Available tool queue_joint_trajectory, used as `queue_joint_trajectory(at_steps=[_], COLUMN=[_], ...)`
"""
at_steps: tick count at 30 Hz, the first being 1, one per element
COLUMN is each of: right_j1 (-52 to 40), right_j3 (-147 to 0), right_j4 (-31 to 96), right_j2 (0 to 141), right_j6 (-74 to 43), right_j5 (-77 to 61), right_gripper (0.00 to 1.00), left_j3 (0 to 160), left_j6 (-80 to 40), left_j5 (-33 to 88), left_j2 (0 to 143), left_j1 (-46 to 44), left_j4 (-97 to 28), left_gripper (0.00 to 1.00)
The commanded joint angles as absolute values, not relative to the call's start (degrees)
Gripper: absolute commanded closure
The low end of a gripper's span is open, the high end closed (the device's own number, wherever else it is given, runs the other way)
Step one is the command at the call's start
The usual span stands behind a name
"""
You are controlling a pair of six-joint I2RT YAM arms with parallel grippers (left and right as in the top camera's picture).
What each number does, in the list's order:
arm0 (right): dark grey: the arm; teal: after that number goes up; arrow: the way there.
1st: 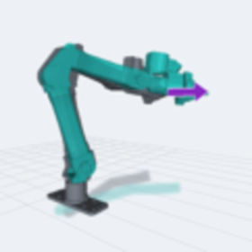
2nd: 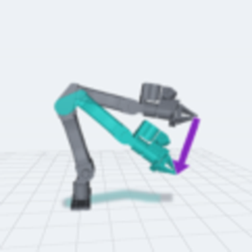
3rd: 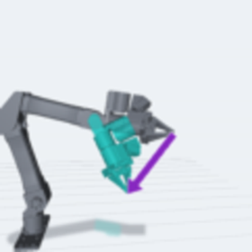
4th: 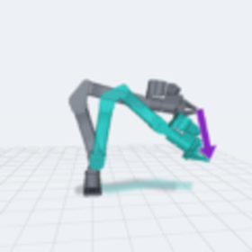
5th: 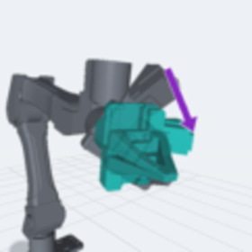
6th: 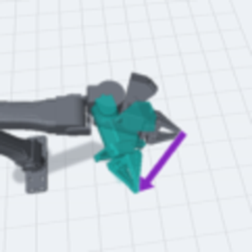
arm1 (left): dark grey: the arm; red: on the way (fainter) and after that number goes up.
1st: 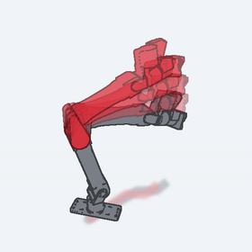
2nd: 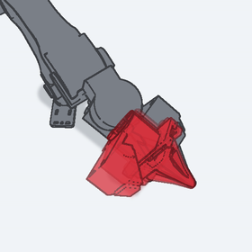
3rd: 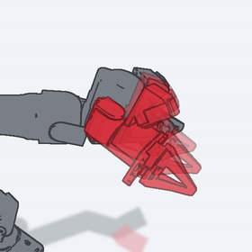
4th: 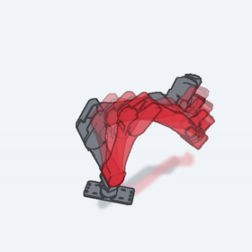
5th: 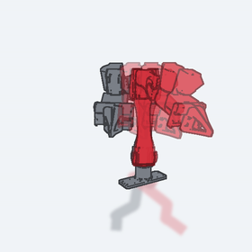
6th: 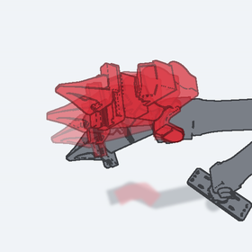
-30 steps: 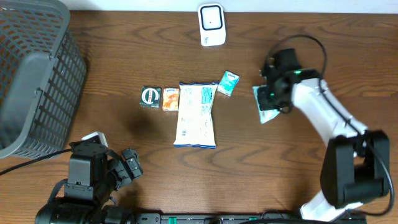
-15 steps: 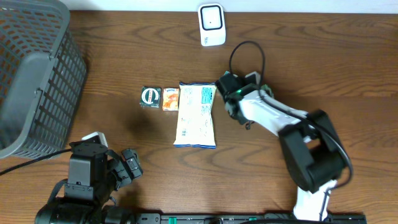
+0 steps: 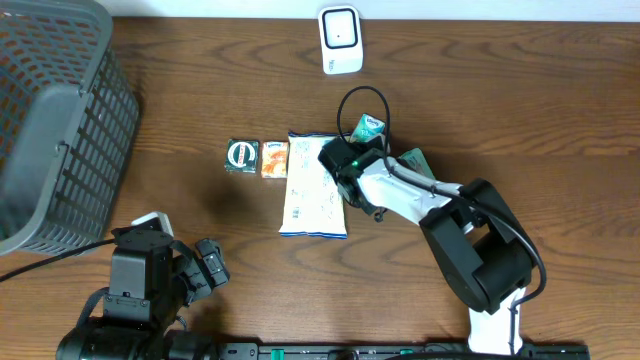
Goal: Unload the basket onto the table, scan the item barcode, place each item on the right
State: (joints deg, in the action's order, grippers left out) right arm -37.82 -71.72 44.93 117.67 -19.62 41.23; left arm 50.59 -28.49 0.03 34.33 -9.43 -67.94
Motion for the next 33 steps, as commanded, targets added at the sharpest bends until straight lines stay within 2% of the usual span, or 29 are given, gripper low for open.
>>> queue_joint_trajectory(at_steps=[1, 3, 5, 10, 12, 13, 15, 16, 20, 23, 29, 31, 33], right_j1=[-38.3, -37.9, -36.9, -30.7, -27.8, -26.0, -22.2, -20.6, -15.6, -13.7, -13.3, -13.3, -13.3], right_j3=[-73.7, -76.3, -78.9, -83.2, -83.3, -83.3, -83.2, -83.1, -81.1, -78.7, -73.9, -72.3, -70.9], right_j4=[48.5, 51.1, 53.2, 54.8, 54.2, 54.1, 53.8, 53.6, 52.9, 51.6, 47.0, 44.9, 43.0], right_j2=[117.5, 115.9, 113.9, 106.8, 105.1, 104.6, 104.4, 104.6, 106.1, 107.5, 109.8, 110.3, 110.6], right_j6=[-25.0, -25.7, -25.7, -23.2, -20.6, -18.9, -14.4, -11.9, -3.6, -2.8, -2.5, -2.5, -2.5], right_j5=[28.7, 27.2, 26.0, 21.3, 17.9, 15.3, 8.7, 5.7, -2.8, -3.2, -3.0, -3.0, -3.0], right_gripper=[0.53, 0.53, 0.48, 0.02, 0.01, 0.03, 0.18, 0.22, 0.25, 0.24, 0.3, 0.33, 0.41], left_j3=[50.5, 50.5, 50.5, 50.5, 50.5, 50.5, 50.5, 50.5, 50.5, 50.5, 50.5, 50.5, 50.5], left_j6=[-28.4, -28.4, -28.4, -28.4, -28.4, -28.4, -28.4, -28.4, -28.4, -28.4, -28.4, -28.4, -28.4], left_j5=[-0.5, -0.5, -0.5, -0.5, -0.5, -0.5, -0.5, -0.5, -0.5, -0.5, -0.5, -0.5, -0.5], left_j2=[34.1, 34.1, 34.1, 34.1, 34.1, 34.1, 34.1, 34.1, 34.1, 34.1, 34.1, 34.1, 34.1], left_j1=[-9.3, -9.3, -9.3, -9.3, -9.3, -9.3, -9.3, -9.3, -9.3, -9.3, -9.3, -9.3, -9.3], left_j4=[-68.1, -68.1, -68.1, -68.1, -68.1, -68.1, -68.1, -68.1, -68.1, -68.1, -68.1, -68.1, -68.1], left_gripper=[0.02, 0.02, 0.02, 0.02, 0.02, 0.02, 0.03, 0.02, 0.02, 0.02, 0.02, 0.02, 0.02])
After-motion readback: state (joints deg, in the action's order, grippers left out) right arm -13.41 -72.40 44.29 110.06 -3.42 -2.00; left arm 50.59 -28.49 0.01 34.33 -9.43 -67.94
